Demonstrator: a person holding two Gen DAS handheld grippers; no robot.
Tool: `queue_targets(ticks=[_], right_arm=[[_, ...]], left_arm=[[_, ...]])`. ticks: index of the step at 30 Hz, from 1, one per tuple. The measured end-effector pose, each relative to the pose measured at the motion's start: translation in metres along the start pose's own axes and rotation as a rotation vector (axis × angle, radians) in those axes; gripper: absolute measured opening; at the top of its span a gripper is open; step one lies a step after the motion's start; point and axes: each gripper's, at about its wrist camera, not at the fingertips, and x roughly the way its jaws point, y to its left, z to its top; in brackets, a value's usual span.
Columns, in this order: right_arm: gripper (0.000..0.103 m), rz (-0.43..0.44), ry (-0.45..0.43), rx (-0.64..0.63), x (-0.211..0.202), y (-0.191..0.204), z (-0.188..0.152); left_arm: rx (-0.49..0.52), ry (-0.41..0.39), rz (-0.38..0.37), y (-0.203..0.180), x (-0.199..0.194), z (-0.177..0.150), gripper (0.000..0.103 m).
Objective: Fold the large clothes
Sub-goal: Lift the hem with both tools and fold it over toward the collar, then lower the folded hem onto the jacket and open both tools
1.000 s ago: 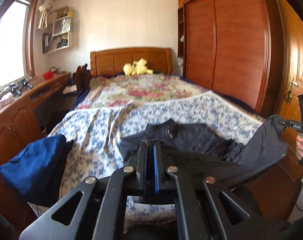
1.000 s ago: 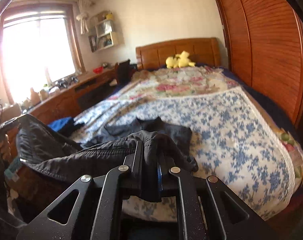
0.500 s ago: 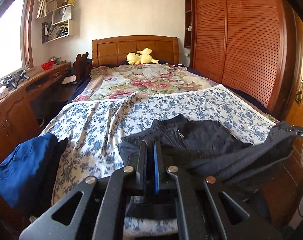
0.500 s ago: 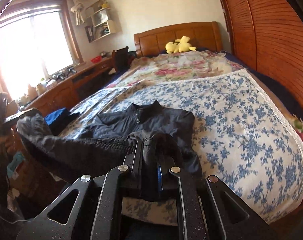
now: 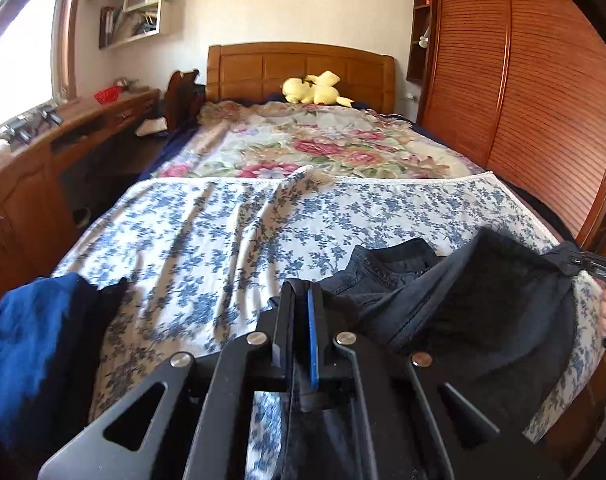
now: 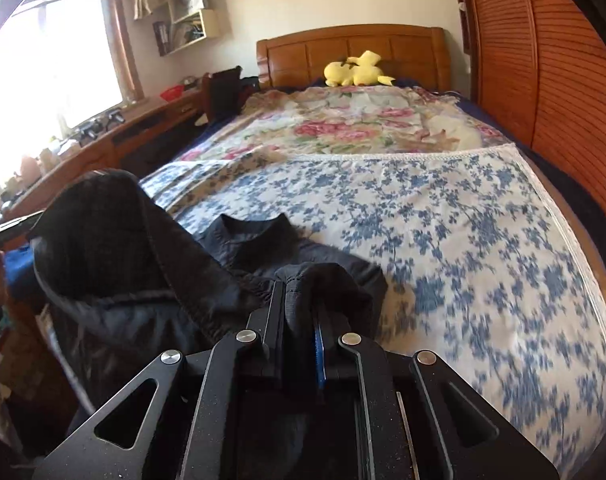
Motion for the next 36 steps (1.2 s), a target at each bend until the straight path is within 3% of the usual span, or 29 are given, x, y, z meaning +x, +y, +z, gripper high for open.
queue_targets(ticks=[2,9,20,23,25,27,36], right_arm=[[0.009,0.017,0.003,-0.006,0.023,-0.001,0.013],[0.009,-0.049,0.018,-0.075,0.089,0.003,0.051],[0.011,-0.142,0.067,-0.065,0.122,-0.013,0.055],[0.020,-0.152,0.097,-0.070,0.126,-0.011,0.049],[0.035,-0.180,0.105,-0.090,0.123,-0.006,0.044],[0.056,-0.189,0.092,-0.100,0.113,-0.003,0.037],[0.058,-0.177,0.128,-0.078,0.061,0.003,-0.023]], left_arm=[[0.015,0.007,0.029,0.002,0.015,0.006,0.004],[0.058,0.020,0.054,0.004,0.058,0.032,0.004],[0.086,0.068,0.015,0.004,0.107,0.039,0.006],[0.091,0.095,-0.024,0.003,0.109,0.031,0.010],[0.097,0.094,-0.015,0.002,0.103,0.025,0.019],[0.090,0.094,-0.028,0.003,0.093,0.018,0.028],[0.062,0.123,-0.063,0.002,0.053,-0.038,0.040]])
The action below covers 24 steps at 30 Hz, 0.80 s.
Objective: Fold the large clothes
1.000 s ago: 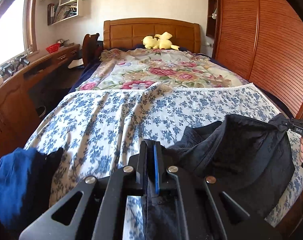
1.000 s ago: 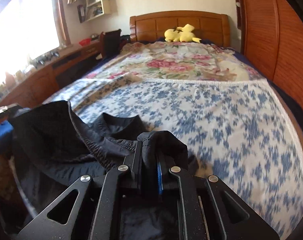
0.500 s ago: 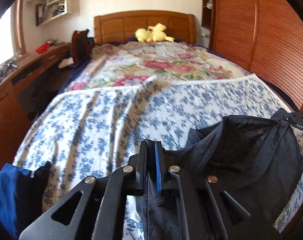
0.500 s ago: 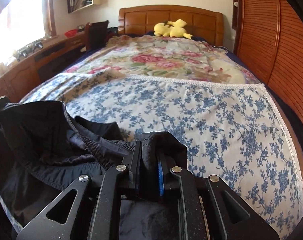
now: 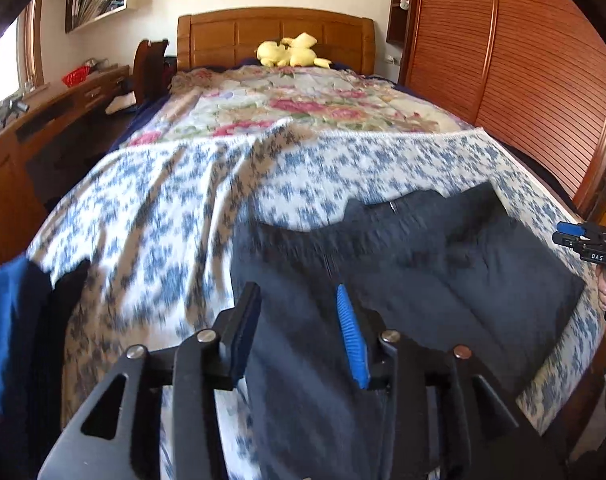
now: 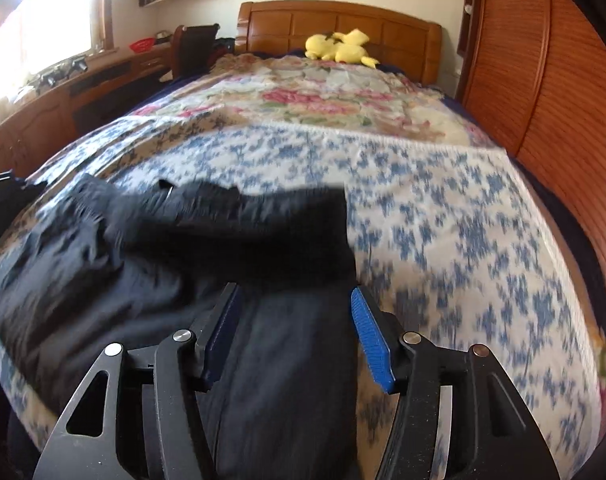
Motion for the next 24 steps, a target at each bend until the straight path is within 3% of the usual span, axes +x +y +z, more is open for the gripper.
queue_targets(ticks=[8,13,18,24], right_arm=[[0.058,0.028,0.071,0.056,-0.012,0.002,-0.048],[0.058,0.018,0.073,0.074,-0.018,0.004,-0.060],[0.067,-0.014,0.080,0.112,-0.015,-0.007,-0.068],[0.068,0.012,0.115,0.169,-0.006,-0.016,-0.080]], left_arm=[[-0.025,0.034,0.008,-0.005,-0.019,-0.057,0.043],[-0.042,0.057,0.023,0.002,-0.025,-0.079,0.043],[-0.072,0.093,0.034,0.007,-0.019,-0.102,0.043],[-0.074,0.122,0.031,0.007,-0.012,-0.120,0.043]])
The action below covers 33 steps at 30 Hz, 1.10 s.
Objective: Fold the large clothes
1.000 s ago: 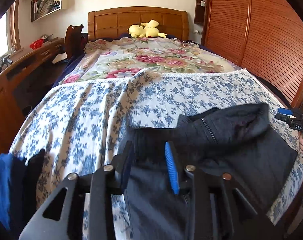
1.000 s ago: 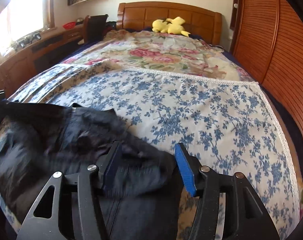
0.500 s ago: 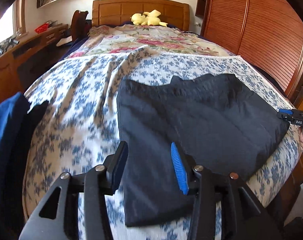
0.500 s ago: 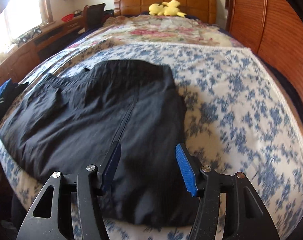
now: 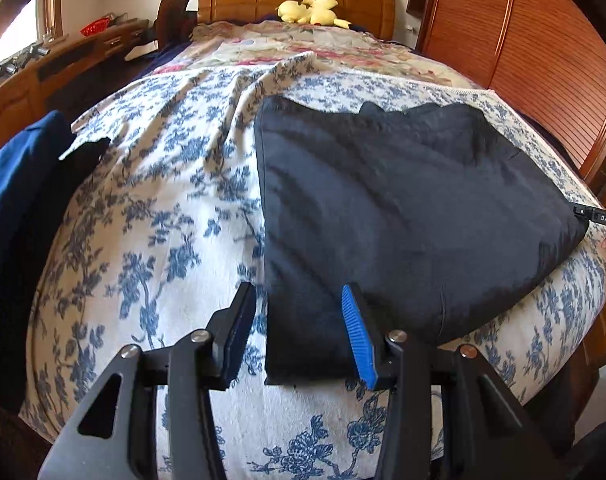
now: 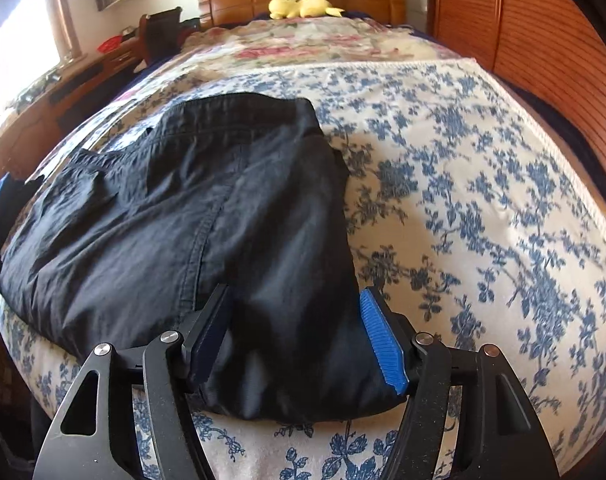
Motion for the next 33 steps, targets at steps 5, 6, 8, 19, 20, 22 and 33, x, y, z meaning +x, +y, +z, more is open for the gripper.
queue_targets(ticks=[5,6,8,19,20,22,33], right_arm=[[0.068,0.022,0.066,0.052,0.016,-0.004,-0.012],[0.068,0.022,0.068,0.051,0.016,-0.003,-0.014],[0.068,0.016,0.062,0.045,0.014,-0.002,-0.016],[0.080,0.035,0.076,0.105,0.010,-0.017,-0.031],[0.080,0.056,0.083,0.128,0.011,-0.019,-0.033],[0.080,0.072,0.078,0.136,0.010,-0.021,-0.035],[0.010,0.104,-0.009,0.020,-0.023,0.005,-0.043]], left_arm=[[-0.028,0.017,-0.016,0.005,0.010,-0.008,0.043],[-0.032,0.018,-0.019,0.006,0.011,-0.010,0.043],[-0.038,0.016,-0.019,0.007,0.011,-0.012,0.043],[-0.043,0.022,-0.018,0.006,0.004,-0.023,0.044],[-0.044,0.021,-0.018,0.007,0.004,-0.023,0.044],[-0.049,0.021,-0.021,0.007,0.005,-0.024,0.044],[-0.026,0.000,-0.028,-0.008,-0.013,-0.019,0.012]])
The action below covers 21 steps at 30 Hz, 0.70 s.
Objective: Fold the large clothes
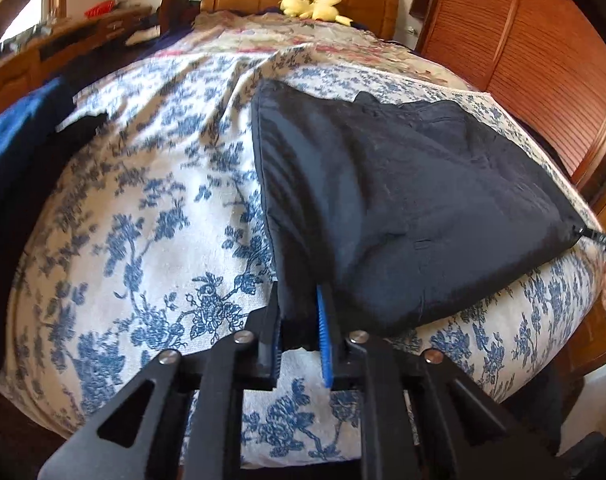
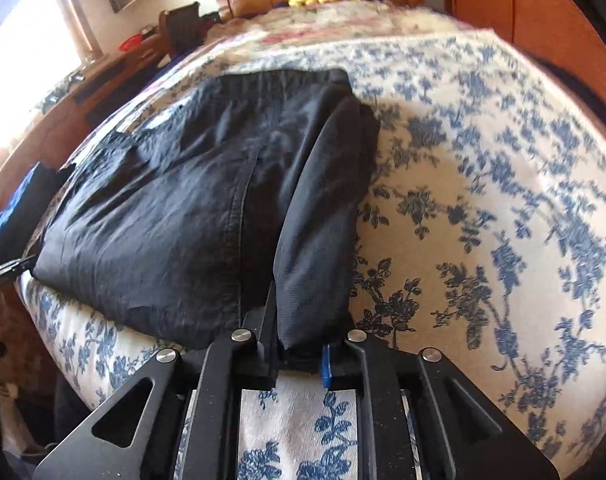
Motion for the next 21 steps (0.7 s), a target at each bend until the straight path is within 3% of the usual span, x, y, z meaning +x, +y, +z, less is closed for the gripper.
queue_targets(ticks=[7,15,21], right_arm=[[0.008,0.041,-0.093,0.001,-0.041,-0.002,-0.019],[0.008,0.083,-0.163,0.009,-0.099,-0.011,-0.058],[0.009,0.068,-0.141,-0.010,-0.112,-0.020,-0.078]], left_arm=[[0.024,-0.064,0.000,-0.018,-0.040,-0.004,0.010],[0.062,-0.103,-0.030,-0.045,-0.078,-0.037,0.010],[0.119,-0.109,0.046,-0.067,-0.079,-0.055,0.010]])
